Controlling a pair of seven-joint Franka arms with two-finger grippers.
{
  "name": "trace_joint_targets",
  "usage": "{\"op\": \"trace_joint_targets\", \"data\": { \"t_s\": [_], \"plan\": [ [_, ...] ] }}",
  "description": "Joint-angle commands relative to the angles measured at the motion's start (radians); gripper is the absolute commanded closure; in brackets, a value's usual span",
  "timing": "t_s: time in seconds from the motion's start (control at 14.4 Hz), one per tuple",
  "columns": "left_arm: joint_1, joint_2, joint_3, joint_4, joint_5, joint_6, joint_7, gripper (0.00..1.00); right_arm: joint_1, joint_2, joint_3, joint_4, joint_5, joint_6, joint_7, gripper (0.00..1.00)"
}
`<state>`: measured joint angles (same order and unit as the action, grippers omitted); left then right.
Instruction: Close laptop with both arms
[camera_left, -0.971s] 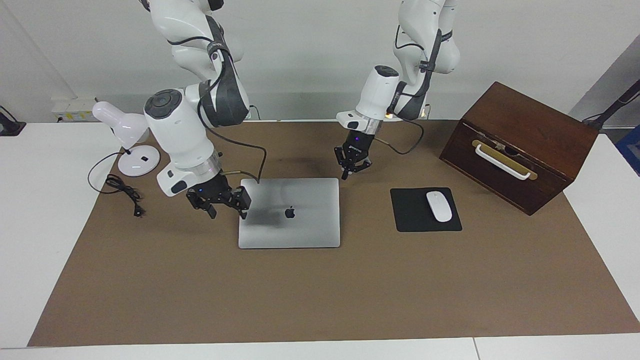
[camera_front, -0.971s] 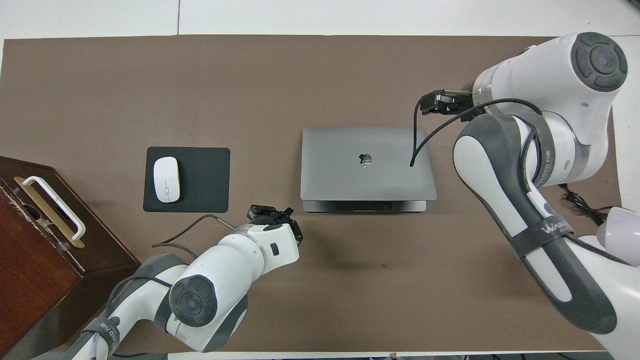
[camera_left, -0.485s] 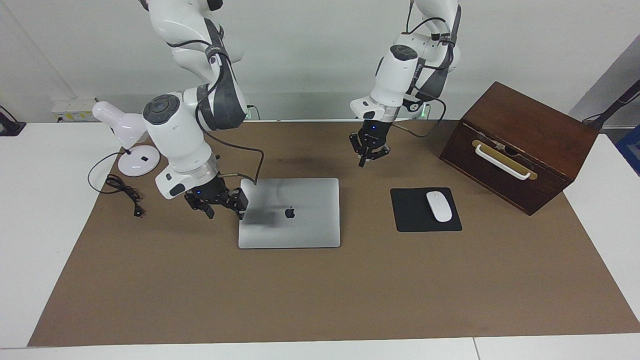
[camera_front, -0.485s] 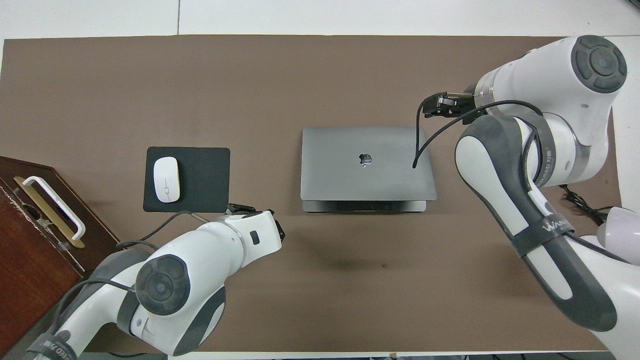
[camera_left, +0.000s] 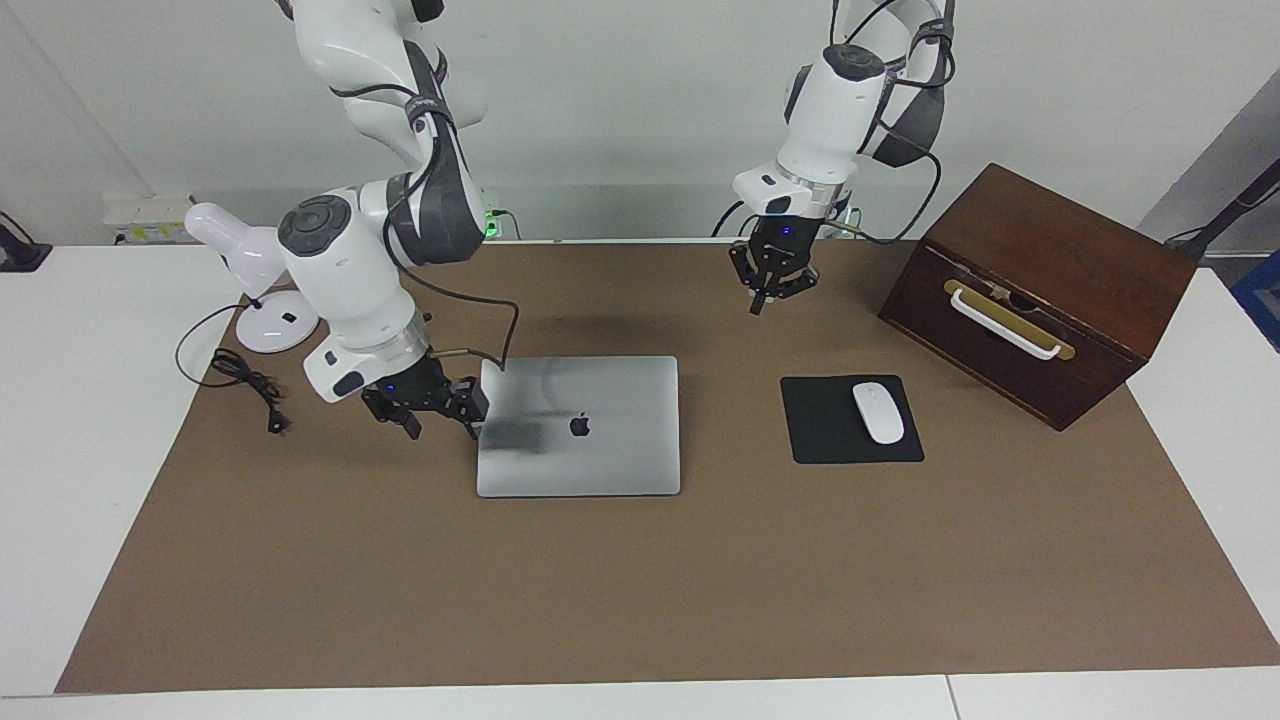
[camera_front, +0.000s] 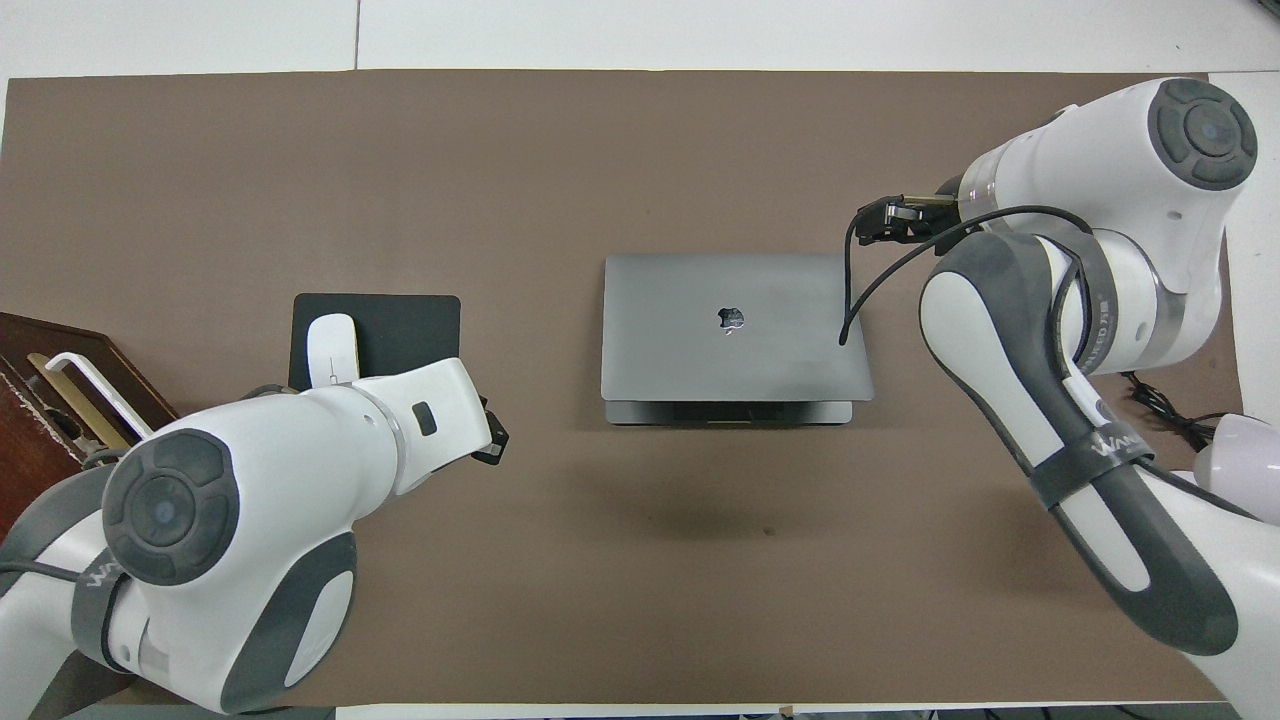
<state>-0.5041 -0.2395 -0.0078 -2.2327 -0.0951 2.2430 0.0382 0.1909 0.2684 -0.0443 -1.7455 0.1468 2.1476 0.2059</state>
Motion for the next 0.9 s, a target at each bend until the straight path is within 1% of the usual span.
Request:
{"op": "trace_joint_targets", "data": {
  "t_s": [0.0,0.35,0.55,0.83],
  "plan": [
    [0.048,-0.012,-0.006,0.07,-0.003,-0.117,0.022,1.0,-0.011,-0.032,0.009,-0.04,0.0,0.018,-0.028,0.11],
    [0.107,-0.012,-0.003,0.145,0.0,-0.224,0.08,1.0,-0.011,-0.034,0.007,-0.054,0.0,0.02,-0.028,0.11],
    [0.153,-0.018,-0.001,0.163,0.003,-0.256,0.094,1.0,-0.013,-0.034,0.007,-0.065,0.0,0.021,-0.028,0.11],
    [0.217,-0.026,0.0,0.2,0.003,-0.316,0.187,1.0,-0.014,-0.032,0.007,-0.083,0.0,0.032,-0.03,0.11]
  ]
}}
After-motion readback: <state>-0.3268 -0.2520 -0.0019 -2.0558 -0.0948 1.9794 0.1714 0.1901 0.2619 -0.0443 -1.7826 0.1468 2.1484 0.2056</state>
